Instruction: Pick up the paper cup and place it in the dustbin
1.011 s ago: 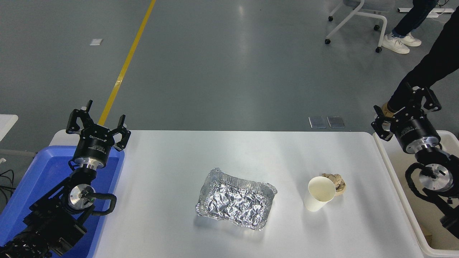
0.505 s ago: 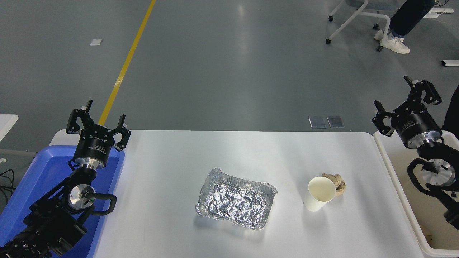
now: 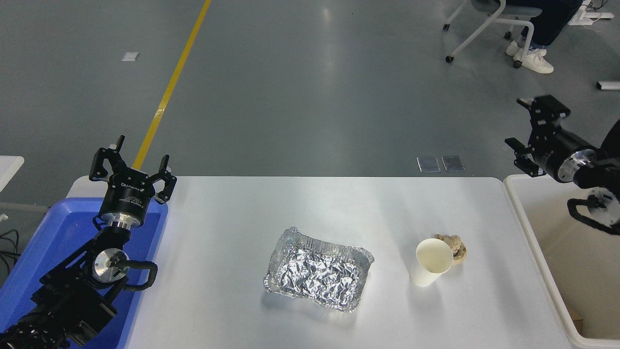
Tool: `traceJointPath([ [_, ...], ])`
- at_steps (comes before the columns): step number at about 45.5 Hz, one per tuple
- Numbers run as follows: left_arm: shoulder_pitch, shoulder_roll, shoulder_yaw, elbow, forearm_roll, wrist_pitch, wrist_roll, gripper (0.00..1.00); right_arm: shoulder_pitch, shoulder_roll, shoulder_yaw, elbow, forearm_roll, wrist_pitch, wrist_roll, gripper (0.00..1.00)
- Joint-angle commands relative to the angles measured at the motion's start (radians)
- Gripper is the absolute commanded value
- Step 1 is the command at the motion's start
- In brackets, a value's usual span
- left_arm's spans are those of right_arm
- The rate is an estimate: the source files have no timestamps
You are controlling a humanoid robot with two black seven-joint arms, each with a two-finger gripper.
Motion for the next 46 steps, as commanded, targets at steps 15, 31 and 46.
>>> traceJointPath([
  [15,0.000,0.001,0.000,0.000,0.000,0.000,0.000,0.98,0.640,0.258,-0.992,0.222,0.006,0.143,-0.005,1.00],
  [31,0.000,-0.001,0.000,0.000,0.000,-0.002,0.000,0.98,0.943,0.335,-1.046,0.453,0.003,0.536,-0.009,1.00],
  [46,0.000,0.001,0.000,0.000,0.000,0.000,0.000,0.98,1.044,0.459,-1.089,0.562,0.003,0.541,-0.008,1.00],
])
